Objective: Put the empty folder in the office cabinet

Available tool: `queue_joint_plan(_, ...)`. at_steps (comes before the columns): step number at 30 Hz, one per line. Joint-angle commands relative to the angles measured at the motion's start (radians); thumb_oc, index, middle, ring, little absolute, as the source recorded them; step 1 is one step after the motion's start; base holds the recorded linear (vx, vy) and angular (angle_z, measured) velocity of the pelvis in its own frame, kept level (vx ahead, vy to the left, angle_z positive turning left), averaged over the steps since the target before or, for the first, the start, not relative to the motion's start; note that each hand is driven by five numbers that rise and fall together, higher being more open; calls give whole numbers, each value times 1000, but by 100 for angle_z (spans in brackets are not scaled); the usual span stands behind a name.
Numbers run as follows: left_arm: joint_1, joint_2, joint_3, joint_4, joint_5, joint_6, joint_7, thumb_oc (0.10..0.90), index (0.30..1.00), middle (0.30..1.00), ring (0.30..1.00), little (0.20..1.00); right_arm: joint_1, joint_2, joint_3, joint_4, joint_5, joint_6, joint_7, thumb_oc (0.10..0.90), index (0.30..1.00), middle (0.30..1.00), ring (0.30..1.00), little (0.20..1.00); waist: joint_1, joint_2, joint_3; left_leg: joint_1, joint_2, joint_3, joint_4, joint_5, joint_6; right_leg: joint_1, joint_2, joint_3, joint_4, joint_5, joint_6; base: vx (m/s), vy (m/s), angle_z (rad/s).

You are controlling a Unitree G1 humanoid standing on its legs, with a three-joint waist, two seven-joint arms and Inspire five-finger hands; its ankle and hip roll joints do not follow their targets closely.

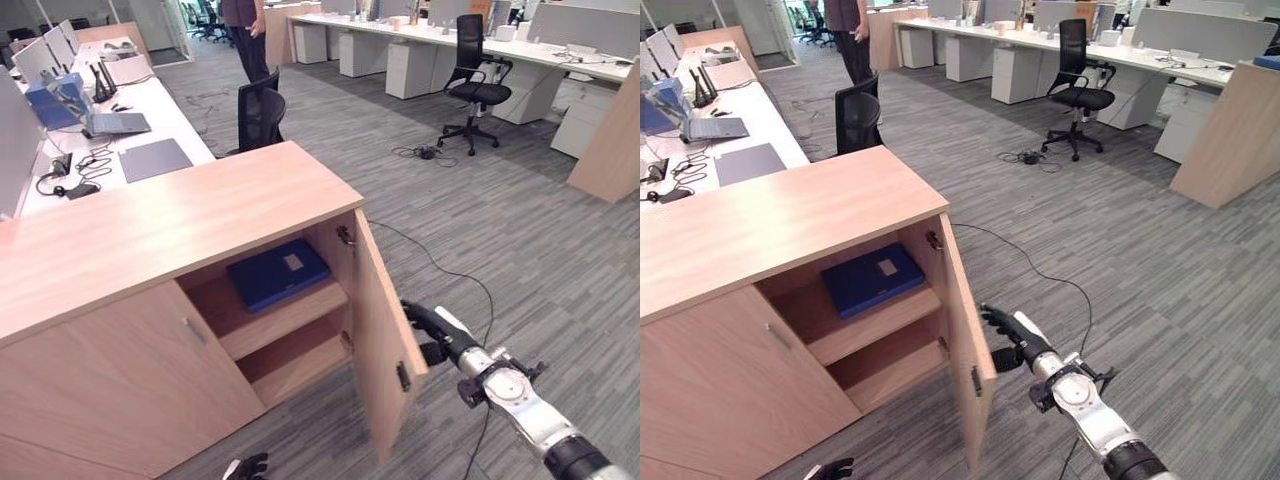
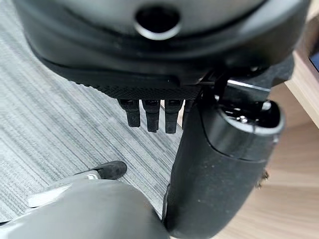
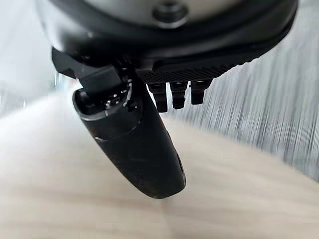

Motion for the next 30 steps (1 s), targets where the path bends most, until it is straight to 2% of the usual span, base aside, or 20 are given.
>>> queue_joint_plan(1,-82,67,-32,40,28,-19,7,800,900,900,900,900,-136,35,-4,-88,25,-106,54,800,900,900,900,900,44,-54,53,36,16,9,6,-53,-50,80,-68,8,55,-202,77,-47,-73,18)
queue_joint_plan(3,-85,65,-34,44,25,-21,8,800,900,900,900,900,-153,59,24,-85,44,-110,65,800,900,900,900,900,53,-54,57,27,18,0,9,-49,-54,78,-66,1,55,-204,75,-51,-39,23)
queue_joint_plan(6,-111,58,-43,47,19,-21,25,800,900,900,900,900,-220,119,89,-82,22,-117,51,800,900,900,900,900,106,-62,90,-43,15,-48,53,-32,-88,98,-74,-56,38,-219,68,-80,-49,39)
queue_joint_plan(7,-112,56,-43,48,21,-20,28,800,900,900,900,900,-226,129,92,-68,15,-119,44,800,900,900,900,900,108,-62,95,-55,12,-51,68,-34,-92,105,-76,-69,33,-221,67,-16,-2,59)
queue_joint_plan(8,-116,48,-48,53,21,-19,36,800,900,900,900,900,-245,150,90,-34,6,-122,14,800,900,900,900,900,120,-62,98,-84,19,-28,95,-29,-98,117,-86,-101,24,-218,70,-40,93,89)
queue_joint_plan(9,-118,37,-58,54,24,-16,40,800,900,900,900,900,-269,189,72,32,11,-116,-36,800,900,900,900,900,116,-63,104,-108,43,60,135,-25,-95,136,-103,-147,17,-219,74,-34,97,97)
queue_joint_plan(10,-118,38,-58,54,24,-16,41,800,900,900,900,900,-271,191,73,35,11,-118,-37,800,900,900,900,900,116,-64,105,-108,42,60,138,-28,-95,138,-103,-147,17,-220,75,-12,152,139)
queue_joint_plan(11,-104,35,-64,62,28,-5,47,800,900,900,900,900,-298,235,14,128,47,-107,-114,800,900,900,900,900,118,-59,99,-110,88,196,152,-11,-88,152,-114,-197,16,-216,80,12,81,126)
queue_joint_plan(14,-71,39,-70,68,40,3,42,800,900,900,900,900,-333,258,-52,202,96,-102,-167,800,900,900,900,900,132,-48,80,-98,93,243,133,-12,-80,166,-113,-219,18,-216,83,62,87,97)
queue_joint_plan(15,-70,40,-70,67,40,3,42,800,900,900,900,900,-334,259,-52,204,96,-103,-167,800,900,900,900,900,133,-49,81,-96,93,243,131,-11,-80,167,-114,-220,17,-216,84,152,124,88)
queue_joint_plan(16,-45,51,-77,78,51,8,36,800,900,900,900,900,-361,256,-133,280,145,-105,-215,800,900,900,900,900,157,-49,61,-87,71,219,115,-21,-69,184,-128,-245,30,-217,87,147,139,66)
queue_joint_plan(18,-34,66,-87,84,53,10,27,800,900,900,900,900,-406,221,-205,357,153,-110,-264,800,900,900,900,900,178,-57,52,-78,43,198,100,-30,-54,191,-153,-279,69,-230,92,142,170,39)
queue_joint_plan(21,-38,91,-94,86,37,14,20,800,900,900,900,900,-504,163,-335,560,221,-127,-341,800,900,900,900,900,209,-62,42,-64,-1,174,79,-53,-21,161,-199,-314,189,-243,113,84,173,83)
queue_joint_plan(23,-46,106,-100,84,26,15,18,800,900,900,900,900,-548,121,-390,667,274,-122,-352,800,900,900,900,900,220,-62,42,-43,-26,154,76,-76,5,119,-232,-302,302,-230,136,148,193,58)
queue_joint_plan(24,-50,120,-108,77,22,15,23,800,900,900,900,900,-608,73,-402,758,295,-108,-351,800,900,900,900,900,222,-59,53,-20,-46,142,73,-87,29,63,-266,-269,437,-152,170,140,216,53)
queue_joint_plan(25,-64,130,-116,71,16,13,26,800,900,900,900,900,-634,46,-405,795,303,-100,-346,800,900,900,900,900,214,-51,67,-13,-49,126,72,-87,37,17,-265,-227,508,-109,186,75,158,45)
queue_joint_plan(26,-66,129,-116,71,16,13,26,800,900,900,900,900,-638,44,-404,798,303,-101,-345,800,900,900,900,900,216,-49,66,-18,-47,127,73,-84,38,13,-263,-225,505,-104,186,32,75,35)
queue_joint_plan(27,-72,136,-119,69,13,10,26,800,900,900,900,900,-640,27,-402,823,302,-96,-342,800,900,900,900,900,209,-40,66,-14,-41,112,69,-85,40,-7,-246,-195,525,-113,192,72,37,25)
queue_joint_plan(28,-81,141,-128,64,7,7,25,800,900,900,900,900,-648,4,-398,846,302,-92,-342,800,900,900,900,900,203,-36,72,2,-46,90,58,-90,40,-24,-222,-150,532,-159,185,127,30,23)
queue_joint_plan(30,-96,153,-135,47,-5,1,22,800,900,900,900,900,-655,-40,-409,874,330,-91,-344,800,900,900,900,900,187,-26,71,6,-47,42,43,-86,32,-31,-162,-81,433,-223,160,167,-55,50)
